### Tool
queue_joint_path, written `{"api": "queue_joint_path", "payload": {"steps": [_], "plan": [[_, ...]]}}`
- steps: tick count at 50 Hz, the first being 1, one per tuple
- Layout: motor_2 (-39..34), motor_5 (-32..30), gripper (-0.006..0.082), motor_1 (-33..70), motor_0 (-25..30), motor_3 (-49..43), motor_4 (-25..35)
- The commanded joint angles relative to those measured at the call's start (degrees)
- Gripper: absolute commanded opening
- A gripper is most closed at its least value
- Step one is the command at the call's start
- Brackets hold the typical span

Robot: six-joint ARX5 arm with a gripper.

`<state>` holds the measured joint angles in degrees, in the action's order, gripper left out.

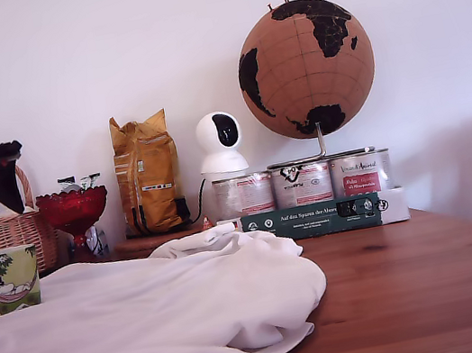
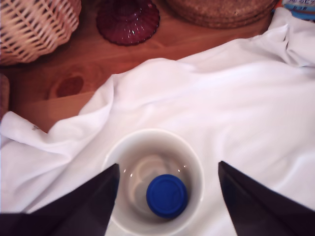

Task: Pick the blue coffee capsule and place it inside the green coffee cup

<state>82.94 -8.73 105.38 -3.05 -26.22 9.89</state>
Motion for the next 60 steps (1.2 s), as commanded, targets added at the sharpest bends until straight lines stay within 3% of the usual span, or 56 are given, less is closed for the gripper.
{"api": "queue_joint_path", "payload": {"steps": [1, 5, 7, 11, 12, 14, 31, 52, 60], "plan": [[1.9, -0.3, 0.0572, 0.7, -0.2, -1.6, -0.2], [4.5, -0.1, 0.0444, 0.3, -0.2, -5.2, -0.2], [5.7, 0.4, 0.032, 0.1, -0.2, -6.9, -0.2], [6.6, 0.8, -0.0014, -0.9, -0.2, -9.8, 0.5], [6.6, 0.9, -0.0036, -1.3, -0.2, -10.2, 0.9], [6.6, 1.2, -0.0001, -1.9, -0.2, -10.9, 1.8], [3.1, 2.5, -0.002, -11.7, 1.4, -8.1, 4.9], [-20.1, 4.9, -0.002, -36.5, 3.7, 9.2, 1.1], [-25.3, 5.4, -0.002, -45.2, 3.7, 11.7, -1.3]]}}
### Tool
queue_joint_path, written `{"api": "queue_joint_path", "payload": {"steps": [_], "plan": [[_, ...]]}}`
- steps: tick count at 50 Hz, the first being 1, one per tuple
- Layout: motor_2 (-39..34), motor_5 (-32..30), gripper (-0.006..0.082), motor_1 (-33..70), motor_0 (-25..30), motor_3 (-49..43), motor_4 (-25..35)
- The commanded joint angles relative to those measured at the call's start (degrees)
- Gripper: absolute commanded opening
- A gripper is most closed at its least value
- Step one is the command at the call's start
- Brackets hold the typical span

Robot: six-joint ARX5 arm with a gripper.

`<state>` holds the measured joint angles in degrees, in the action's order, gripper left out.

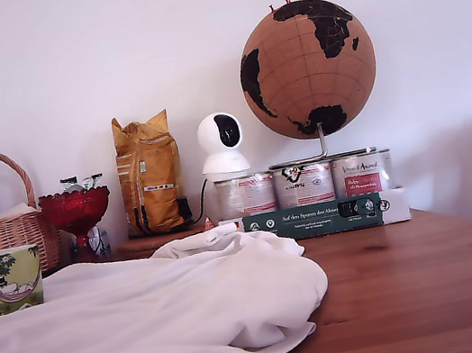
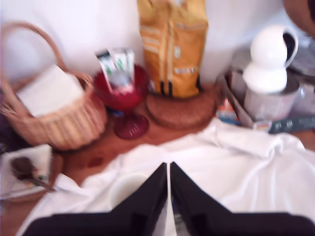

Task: Pick the blue coffee capsule and place it inside the green coffee cup

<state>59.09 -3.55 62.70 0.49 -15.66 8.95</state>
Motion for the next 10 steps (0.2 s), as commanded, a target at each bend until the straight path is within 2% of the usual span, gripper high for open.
{"api": "queue_joint_path", "payload": {"steps": [1, 10], "plan": [[-1.7, 0.3, -0.002, -3.5, 0.2, 1.0, -0.5], [-3.7, 0.7, -0.002, -9.9, 0.2, 0.3, -0.9]]}}
